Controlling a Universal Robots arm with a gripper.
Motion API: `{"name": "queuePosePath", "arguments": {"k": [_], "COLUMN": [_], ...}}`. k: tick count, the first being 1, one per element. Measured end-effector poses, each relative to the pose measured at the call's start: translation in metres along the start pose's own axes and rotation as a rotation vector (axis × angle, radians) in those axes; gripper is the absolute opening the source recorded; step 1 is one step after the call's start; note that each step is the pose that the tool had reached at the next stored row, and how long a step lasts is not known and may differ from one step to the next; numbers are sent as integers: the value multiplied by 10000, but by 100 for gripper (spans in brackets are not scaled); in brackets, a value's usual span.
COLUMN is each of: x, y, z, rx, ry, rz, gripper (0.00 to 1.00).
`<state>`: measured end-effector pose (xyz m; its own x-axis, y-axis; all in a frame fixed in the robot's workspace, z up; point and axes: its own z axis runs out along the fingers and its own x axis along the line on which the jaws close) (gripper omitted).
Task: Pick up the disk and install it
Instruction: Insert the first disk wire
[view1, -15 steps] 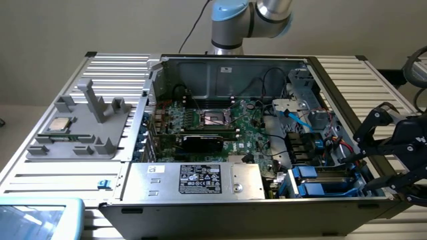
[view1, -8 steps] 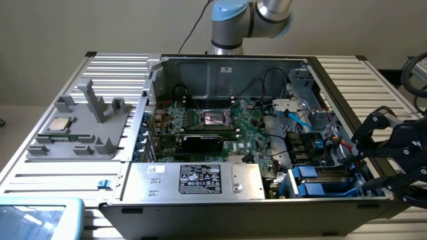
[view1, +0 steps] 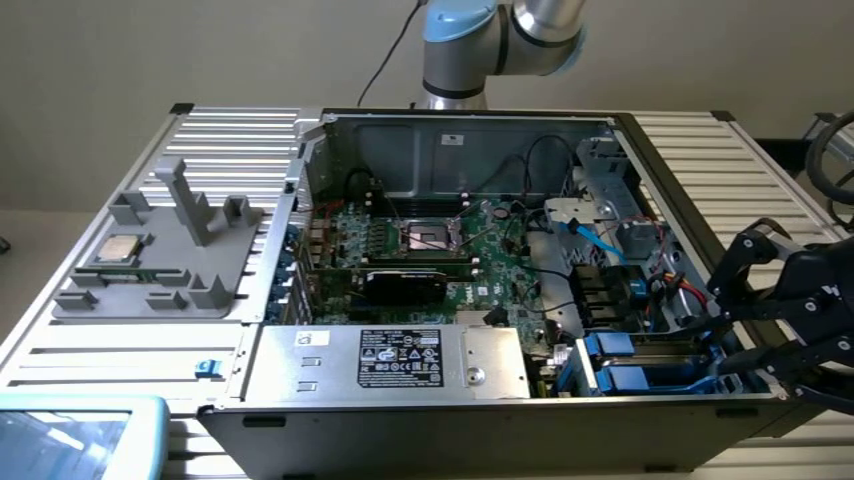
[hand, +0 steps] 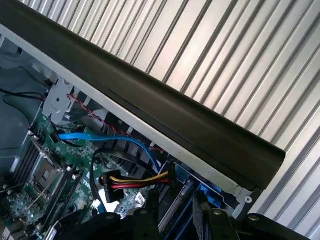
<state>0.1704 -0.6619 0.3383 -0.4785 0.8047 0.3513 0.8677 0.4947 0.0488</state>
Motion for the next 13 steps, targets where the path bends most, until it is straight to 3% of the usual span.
{"name": "queuePosePath", "arguments": {"k": [4,6,7,13], "x": [-15,-15,-15,-16], "y": [-1,-1,0,-1], "z": [38,41,42,43], "rx": [-47,-51,-51,-52], "ry": [84,91,92,95], "rz": [-14,-14,-15,-15], "gripper": [40,38,31,31]}}
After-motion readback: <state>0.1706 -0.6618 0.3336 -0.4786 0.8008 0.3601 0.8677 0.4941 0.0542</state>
